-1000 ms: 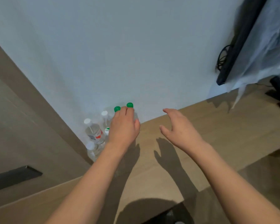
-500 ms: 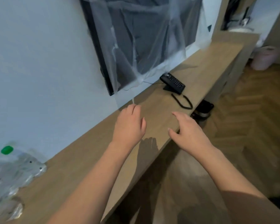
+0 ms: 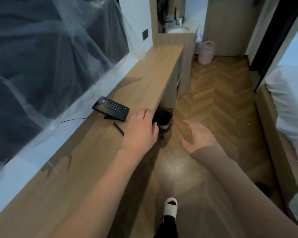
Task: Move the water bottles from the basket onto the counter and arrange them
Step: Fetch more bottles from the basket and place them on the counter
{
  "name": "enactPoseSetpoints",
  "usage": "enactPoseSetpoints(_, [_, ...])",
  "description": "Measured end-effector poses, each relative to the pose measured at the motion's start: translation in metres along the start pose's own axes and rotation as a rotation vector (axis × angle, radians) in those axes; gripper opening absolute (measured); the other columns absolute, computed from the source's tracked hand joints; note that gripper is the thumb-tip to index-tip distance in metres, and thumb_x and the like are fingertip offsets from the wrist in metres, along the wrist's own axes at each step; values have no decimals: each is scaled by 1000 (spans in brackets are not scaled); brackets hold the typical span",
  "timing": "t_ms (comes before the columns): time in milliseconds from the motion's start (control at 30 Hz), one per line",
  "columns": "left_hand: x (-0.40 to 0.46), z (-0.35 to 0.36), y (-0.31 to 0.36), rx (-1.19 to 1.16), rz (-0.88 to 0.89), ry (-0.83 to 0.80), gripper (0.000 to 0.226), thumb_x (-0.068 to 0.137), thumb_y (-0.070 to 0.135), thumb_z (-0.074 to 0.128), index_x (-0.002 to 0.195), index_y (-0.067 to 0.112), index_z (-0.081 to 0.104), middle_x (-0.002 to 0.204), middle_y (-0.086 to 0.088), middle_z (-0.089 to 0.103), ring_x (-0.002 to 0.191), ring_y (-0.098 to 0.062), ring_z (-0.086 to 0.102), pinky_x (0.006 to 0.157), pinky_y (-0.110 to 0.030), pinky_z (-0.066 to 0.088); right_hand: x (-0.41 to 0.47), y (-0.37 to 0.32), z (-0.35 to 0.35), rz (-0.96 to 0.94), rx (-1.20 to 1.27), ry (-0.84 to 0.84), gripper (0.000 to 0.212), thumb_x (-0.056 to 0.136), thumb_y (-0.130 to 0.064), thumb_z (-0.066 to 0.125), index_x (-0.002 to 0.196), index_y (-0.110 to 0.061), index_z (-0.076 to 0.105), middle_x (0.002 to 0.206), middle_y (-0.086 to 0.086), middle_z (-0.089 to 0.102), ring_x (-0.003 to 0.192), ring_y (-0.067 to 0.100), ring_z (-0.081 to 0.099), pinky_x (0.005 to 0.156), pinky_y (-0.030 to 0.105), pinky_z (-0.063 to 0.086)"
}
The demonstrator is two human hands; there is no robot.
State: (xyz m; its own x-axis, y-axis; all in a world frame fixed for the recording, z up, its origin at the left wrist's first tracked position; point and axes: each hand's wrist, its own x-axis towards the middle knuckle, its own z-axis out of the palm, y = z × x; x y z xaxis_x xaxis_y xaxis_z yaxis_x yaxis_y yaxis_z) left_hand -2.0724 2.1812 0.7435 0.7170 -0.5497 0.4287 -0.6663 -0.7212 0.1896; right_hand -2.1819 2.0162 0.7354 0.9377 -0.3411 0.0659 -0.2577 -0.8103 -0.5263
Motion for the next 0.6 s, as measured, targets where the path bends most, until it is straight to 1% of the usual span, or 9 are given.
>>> enactPoseSetpoints(67, [49,31,-1,-22,18,-8,41,91,25,56,129,9,53,125,-9,57,112,-27,54,97,-39,46,42,22,-8,44,12,15,61,92,-33,61,147,-22,38,147,2,45,131,21,45,111,35,37])
enactPoseSetpoints(167, [130,68,-3,-68,45,-16,42,93,26,54,132,9,52,130,-10,55,117,-27,53,101,-39,44,112,53,-29,110,-31,32,61,92,-33,58,148,-23,36,140,3,46,128,25,47,107,38,39])
enactPoseSetpoints(267, [214,92,3,-87,100,-15,43,96,27,52,135,10,50,134,-8,52,120,-24,50,104,-37,43,182,75,-51,158,-58,55,61,92,-36,56,148,-23,35,142,1,45,132,24,44,109,38,38])
enactPoseSetpoints(400, [309,129,18,-125,154,26,39,95,24,53,132,9,52,129,-8,56,117,-22,53,101,-36,47,264,108,-73,183,-81,132,60,93,-36,56,148,-19,37,146,2,44,135,21,41,111,35,33])
enactPoseSetpoints(500, [366,167,32,-120,197,-36,40,94,26,56,131,11,53,127,-6,57,113,-20,55,97,-34,49,316,141,-83,220,-56,143,61,92,-34,59,147,-18,39,147,1,44,136,18,40,114,33,31])
enactPoseSetpoints(600, [431,212,44,-116,236,-52,41,91,25,61,128,9,56,124,-8,59,111,-22,57,95,-35,50,378,186,-93,225,-62,142,62,92,-33,60,148,-16,38,148,1,44,137,16,39,114,28,29])
